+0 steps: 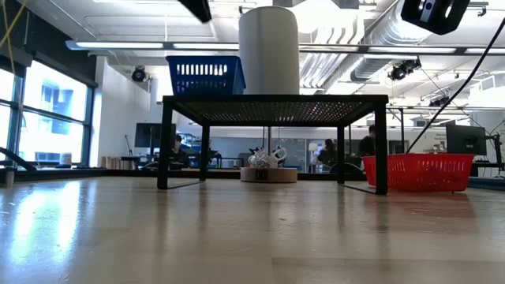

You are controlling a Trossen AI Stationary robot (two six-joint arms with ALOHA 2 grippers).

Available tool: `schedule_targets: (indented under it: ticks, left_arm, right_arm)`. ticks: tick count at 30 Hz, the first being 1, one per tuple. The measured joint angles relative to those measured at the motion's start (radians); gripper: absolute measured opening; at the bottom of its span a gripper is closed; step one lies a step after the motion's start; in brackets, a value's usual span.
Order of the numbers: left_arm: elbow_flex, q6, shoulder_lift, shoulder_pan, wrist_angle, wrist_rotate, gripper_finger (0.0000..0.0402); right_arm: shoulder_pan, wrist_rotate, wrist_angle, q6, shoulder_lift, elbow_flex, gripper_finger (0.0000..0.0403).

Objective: Pick & Place Office Desk Supplies
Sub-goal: Put the green bin on the shelf

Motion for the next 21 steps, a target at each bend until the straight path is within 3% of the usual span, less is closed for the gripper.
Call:
schedule_targets:
  ticks: [3,5,12,15,21]
  left_arm:
    - [0.000,-0.134,-0.041,-0.046,0.027,-0.010,0.0059]
    - [0.000,-0.245,-0.070,-0.081,0.040,0.017,0.0059]
    - [0.000,-0.441,-0.110,-0.213,0.044,0.227,0.0059]
    - [-0.004,-0.499,-0.104,-0.276,0.047,0.252,0.0059]
    - [-0.011,-0.604,-0.070,-0.372,0.059,0.229,0.0059]
  right_arm:
    - [-0.004,-0.020,-0.040,-0.018,-0.003,0.000,0.0190]
    - [-0.014,-0.086,-0.122,0.011,-0.025,0.000,0.0190]
    - [-0.004,-0.341,-0.381,0.310,-0.120,0.000,0.0190]
    - [0.038,-0.425,-0.411,0.427,-0.132,0.000,0.0190]
    - [0.163,-0.380,-0.345,0.499,-0.116,0.000,0.0190]
